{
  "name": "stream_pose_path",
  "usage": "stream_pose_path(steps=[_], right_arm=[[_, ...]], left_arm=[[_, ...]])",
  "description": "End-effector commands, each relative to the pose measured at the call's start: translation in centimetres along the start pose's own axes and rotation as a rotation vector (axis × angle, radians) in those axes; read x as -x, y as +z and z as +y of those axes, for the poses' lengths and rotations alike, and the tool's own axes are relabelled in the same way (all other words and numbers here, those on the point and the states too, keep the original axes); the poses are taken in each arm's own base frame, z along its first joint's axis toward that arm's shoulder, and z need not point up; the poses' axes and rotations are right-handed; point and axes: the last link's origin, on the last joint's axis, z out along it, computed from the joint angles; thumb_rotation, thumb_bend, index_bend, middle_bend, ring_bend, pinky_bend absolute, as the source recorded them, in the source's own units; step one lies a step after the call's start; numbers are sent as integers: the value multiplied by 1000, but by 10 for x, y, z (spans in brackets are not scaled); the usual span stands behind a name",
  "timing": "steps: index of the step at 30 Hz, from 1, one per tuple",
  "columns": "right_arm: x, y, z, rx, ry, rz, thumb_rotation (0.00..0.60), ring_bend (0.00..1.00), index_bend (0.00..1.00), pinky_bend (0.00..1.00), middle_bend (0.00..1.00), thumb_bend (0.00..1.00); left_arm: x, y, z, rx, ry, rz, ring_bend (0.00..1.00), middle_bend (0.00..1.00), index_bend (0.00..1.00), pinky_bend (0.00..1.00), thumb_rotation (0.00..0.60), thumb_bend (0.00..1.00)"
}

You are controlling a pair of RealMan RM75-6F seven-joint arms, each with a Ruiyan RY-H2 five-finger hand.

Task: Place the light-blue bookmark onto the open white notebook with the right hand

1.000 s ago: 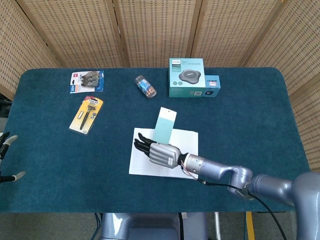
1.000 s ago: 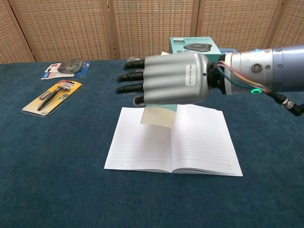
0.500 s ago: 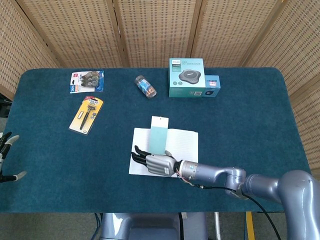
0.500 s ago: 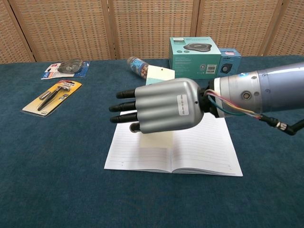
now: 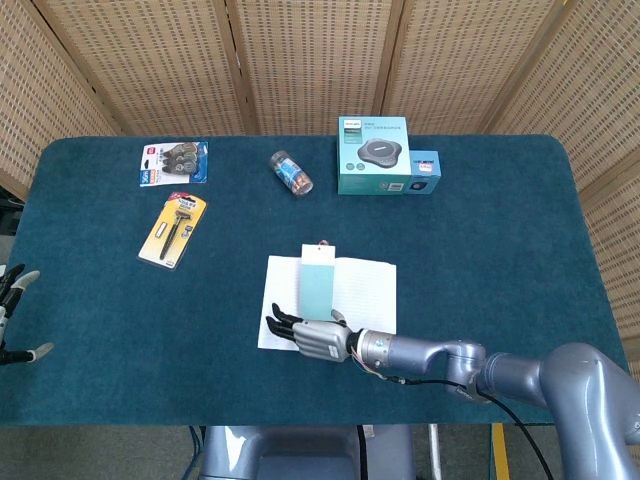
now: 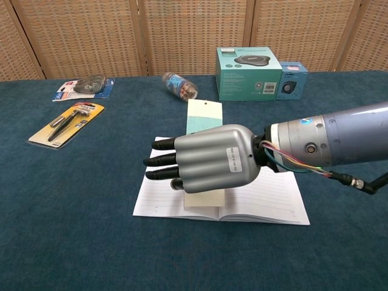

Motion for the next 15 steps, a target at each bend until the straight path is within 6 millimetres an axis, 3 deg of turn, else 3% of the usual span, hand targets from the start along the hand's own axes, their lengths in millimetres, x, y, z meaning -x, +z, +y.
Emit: stream_pose_path(steps=[1,4,10,15], right_arm=[[-1,0,-2,-4,2,2,600,0,687,125,82,260],[-4,-1,-5,-8,2,13,600,0,661,125,82,256],[-3,-3,-6,-7,-4,12,600,0,304,125,74,95],[0,-8,-5,3,-15,12,600,0,235,125,72,53]], left_arm=[[0,0,0,1,1,-1,0,0,0,0,600,0],[1,0,1,2,4,-1,0,0,0,0,600,0],[1,0,2,5,7,-2,0,0,0,0,600,0],[2,0,2,6,10,-6,0,0,0,0,600,0]])
